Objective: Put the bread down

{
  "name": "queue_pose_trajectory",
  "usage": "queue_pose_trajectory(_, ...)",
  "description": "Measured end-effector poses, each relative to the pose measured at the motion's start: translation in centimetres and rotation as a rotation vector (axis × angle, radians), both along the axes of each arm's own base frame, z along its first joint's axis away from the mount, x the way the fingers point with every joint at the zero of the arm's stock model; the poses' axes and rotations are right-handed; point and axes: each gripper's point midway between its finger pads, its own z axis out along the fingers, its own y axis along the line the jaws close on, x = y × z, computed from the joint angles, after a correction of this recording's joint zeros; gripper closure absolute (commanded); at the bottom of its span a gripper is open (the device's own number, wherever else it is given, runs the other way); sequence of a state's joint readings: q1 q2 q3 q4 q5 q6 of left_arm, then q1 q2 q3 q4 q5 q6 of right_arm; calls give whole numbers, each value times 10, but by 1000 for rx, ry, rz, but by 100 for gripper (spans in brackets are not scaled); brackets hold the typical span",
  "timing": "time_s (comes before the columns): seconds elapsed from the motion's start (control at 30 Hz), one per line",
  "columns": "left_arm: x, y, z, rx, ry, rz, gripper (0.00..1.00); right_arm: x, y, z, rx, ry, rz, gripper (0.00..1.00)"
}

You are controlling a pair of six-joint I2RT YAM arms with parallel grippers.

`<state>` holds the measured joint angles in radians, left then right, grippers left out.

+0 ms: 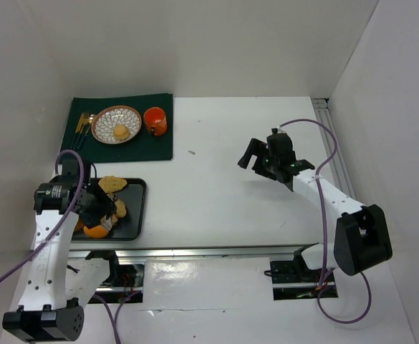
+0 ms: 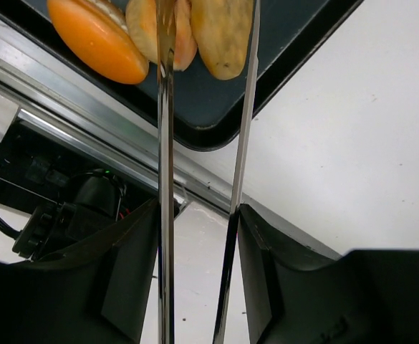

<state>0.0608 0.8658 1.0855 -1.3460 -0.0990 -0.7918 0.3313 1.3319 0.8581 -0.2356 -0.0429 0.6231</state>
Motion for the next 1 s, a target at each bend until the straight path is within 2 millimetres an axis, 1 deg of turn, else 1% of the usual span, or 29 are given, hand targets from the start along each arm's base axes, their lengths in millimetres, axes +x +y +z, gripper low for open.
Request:
queue_pose_trajectory(0.1, -5, 0, -12, -4, 46, 1, 42, 1, 0, 1, 1, -4, 0, 1)
queue_pose_trajectory(0.2, -7, 0, -19, -5, 77, 1, 48, 1, 0, 1, 1, -4, 1, 1)
queue_pose_trajectory(0.23, -7, 0, -19, -5, 80, 2, 51, 1, 0, 0, 1, -3, 0, 1)
queue_pose_trajectory(0.27, -7, 0, -19, -4, 81, 2, 57, 1, 0, 0, 1, -4, 1, 1)
queue_pose_trajectory(0.47, -1, 2, -10, 5, 58, 2, 66, 0, 1, 0, 6, -4, 6, 1)
queue_pose_trajectory(0.57, 1, 1, -8, 4, 52, 2, 79, -2, 1, -4, 4, 3, 6, 1)
queue_pose_trajectory(0.6, 1, 1, -7, 4, 52, 2, 87, -2, 1, -5, 3, 6, 6, 1)
queue_pose_trajectory(0.63, 1, 1, -5, 4, 52, 1, 97, -3, 1, -5, 3, 7, 6, 1)
queue_pose_trajectory(0.67, 3, 1, -2, 4, 45, 0, 100, -3, 1, -6, 2, 8, 7, 1)
queue_pose_trajectory(0.77, 11, 2, 11, 8, 9, -2, 100, -3, 1, -6, 4, 8, 9, 1)
queue_pose_trajectory(0.9, 24, 3, 37, 14, -67, -3, 100, -3, 2, -5, 7, 6, 12, 1)
queue_pose_trajectory(1.0, 38, 5, 57, 22, -115, 4, 100, -3, 2, -6, 4, 5, 15, 1)
